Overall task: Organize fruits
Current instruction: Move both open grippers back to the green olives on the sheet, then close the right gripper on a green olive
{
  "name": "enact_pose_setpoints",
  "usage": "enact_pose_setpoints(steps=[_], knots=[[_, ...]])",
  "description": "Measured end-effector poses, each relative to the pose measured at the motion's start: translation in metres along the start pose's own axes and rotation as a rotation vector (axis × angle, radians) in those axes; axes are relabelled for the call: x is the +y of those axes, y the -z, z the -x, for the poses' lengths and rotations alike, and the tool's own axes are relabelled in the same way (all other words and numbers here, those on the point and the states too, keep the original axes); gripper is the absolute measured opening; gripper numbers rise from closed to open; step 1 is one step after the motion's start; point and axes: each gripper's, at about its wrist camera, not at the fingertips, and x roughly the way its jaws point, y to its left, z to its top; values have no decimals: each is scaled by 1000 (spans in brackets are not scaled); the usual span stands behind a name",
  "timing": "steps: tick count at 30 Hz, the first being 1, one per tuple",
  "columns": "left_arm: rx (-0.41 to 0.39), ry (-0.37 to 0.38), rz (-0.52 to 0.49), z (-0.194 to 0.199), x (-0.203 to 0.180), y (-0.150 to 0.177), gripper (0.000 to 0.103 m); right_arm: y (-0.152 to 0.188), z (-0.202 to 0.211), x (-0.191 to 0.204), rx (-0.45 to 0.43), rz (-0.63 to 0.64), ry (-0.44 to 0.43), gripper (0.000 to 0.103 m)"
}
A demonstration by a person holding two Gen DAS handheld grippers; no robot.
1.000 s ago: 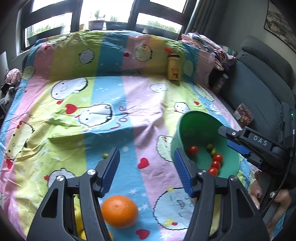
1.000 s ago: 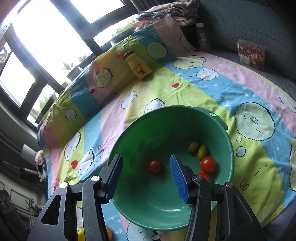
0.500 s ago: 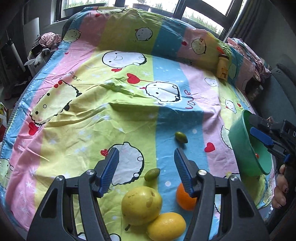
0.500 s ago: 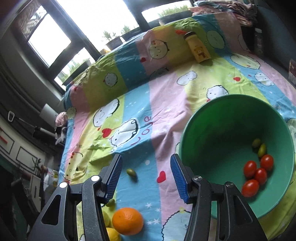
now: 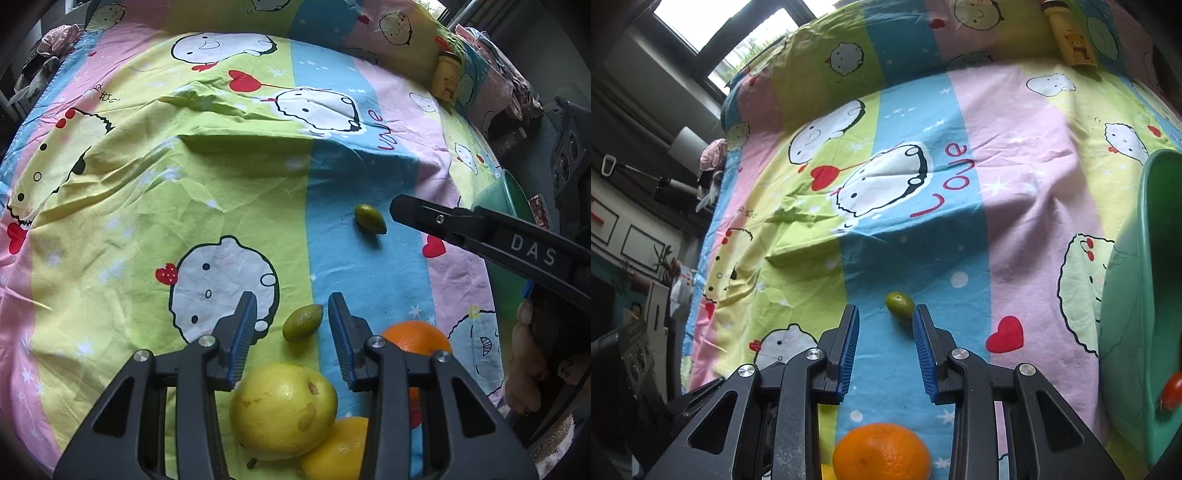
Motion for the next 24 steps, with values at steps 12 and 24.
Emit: enact_pose_setpoints(steps=[12, 24], knots=[[60, -17, -32, -14, -5, 0, 31, -8, -28, 0, 47, 23, 54, 27], [40, -65, -37, -13, -3, 7, 16, -6, -37, 7, 56, 58, 80, 23]])
